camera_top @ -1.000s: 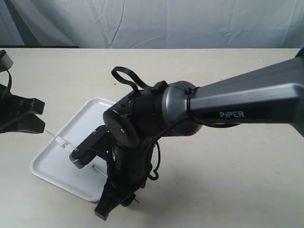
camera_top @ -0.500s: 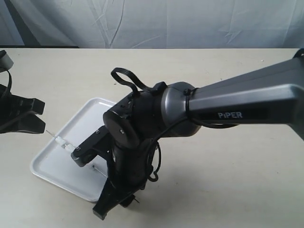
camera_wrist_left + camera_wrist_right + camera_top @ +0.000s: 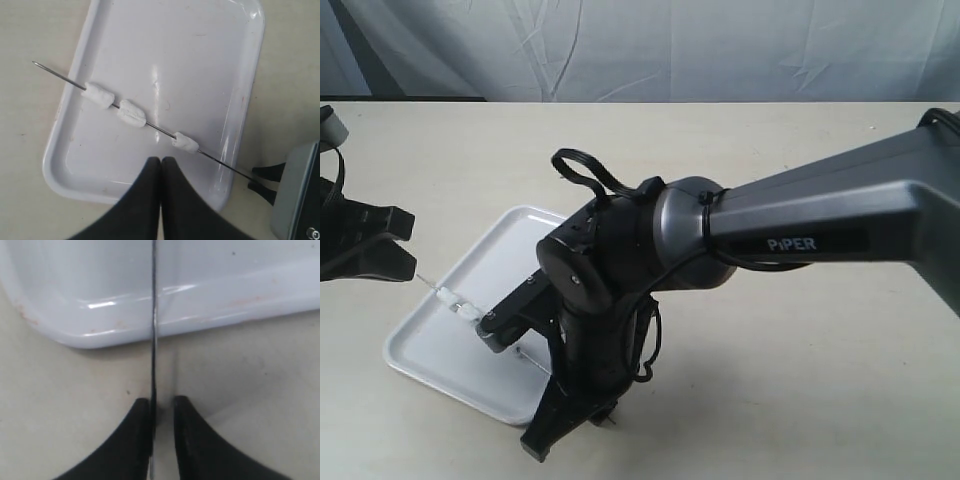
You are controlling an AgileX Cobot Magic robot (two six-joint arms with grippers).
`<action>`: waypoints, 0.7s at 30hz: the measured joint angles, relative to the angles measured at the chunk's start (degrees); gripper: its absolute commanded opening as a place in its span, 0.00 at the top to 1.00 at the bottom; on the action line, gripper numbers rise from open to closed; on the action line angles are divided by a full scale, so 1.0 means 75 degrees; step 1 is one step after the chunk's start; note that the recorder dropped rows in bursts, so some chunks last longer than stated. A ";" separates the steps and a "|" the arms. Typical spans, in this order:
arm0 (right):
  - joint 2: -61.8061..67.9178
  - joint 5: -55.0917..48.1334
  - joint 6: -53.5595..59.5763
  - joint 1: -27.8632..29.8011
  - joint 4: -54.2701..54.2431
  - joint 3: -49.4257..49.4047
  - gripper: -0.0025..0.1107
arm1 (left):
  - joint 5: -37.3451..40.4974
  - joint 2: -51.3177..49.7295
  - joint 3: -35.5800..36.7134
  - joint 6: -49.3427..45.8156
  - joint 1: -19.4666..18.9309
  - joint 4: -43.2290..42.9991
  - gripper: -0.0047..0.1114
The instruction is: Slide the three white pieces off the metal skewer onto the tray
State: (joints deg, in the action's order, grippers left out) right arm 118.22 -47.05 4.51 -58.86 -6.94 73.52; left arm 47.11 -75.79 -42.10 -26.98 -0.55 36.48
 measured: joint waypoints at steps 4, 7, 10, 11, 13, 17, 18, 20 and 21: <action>0.0000 -0.0031 0.0000 0.0000 0.0000 0.0000 0.84 | -0.0014 0.0000 0.0000 0.0000 0.0000 0.0000 0.96; 0.0000 -0.0052 0.0000 0.0000 0.0000 0.0000 0.91 | -0.0031 0.0000 0.0000 0.0000 0.0000 0.0000 0.96; 0.0000 -0.0055 0.0000 0.0000 0.0000 0.0000 0.98 | -0.0146 0.0000 0.0000 0.0000 0.0000 -0.0014 0.96; 0.0000 -0.0068 -0.0015 0.0000 -0.0019 0.0000 0.98 | -0.0184 0.0000 0.0000 0.0000 0.0000 -0.0014 0.96; -0.0015 -0.0068 -0.0015 0.0000 -0.0033 0.0000 0.98 | -0.0231 0.0000 0.0000 0.0000 0.0000 -0.0058 0.96; -0.0028 -0.0054 -0.0015 0.0000 -0.0108 0.0000 0.98 | -0.0469 0.0000 0.0000 0.0000 0.0000 -0.0361 0.96; -0.0031 -0.0071 -0.0015 0.0000 -0.0109 0.0000 0.98 | -0.0483 0.0000 0.0000 0.0000 0.0000 -0.0449 0.96; -0.0061 -0.0121 -0.0034 0.0000 -0.0142 0.0000 0.98 | -0.0438 0.0000 0.0000 0.0051 0.0000 -0.0526 0.96; -0.0079 -0.0161 -0.0034 0.0000 -0.0142 0.0000 0.98 | -0.0384 0.0000 0.0000 0.0083 0.0000 -0.0526 0.96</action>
State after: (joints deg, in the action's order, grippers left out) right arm 117.63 -48.26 4.26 -58.86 -8.00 73.52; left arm 44.23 -75.79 -42.10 -26.35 -0.55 32.54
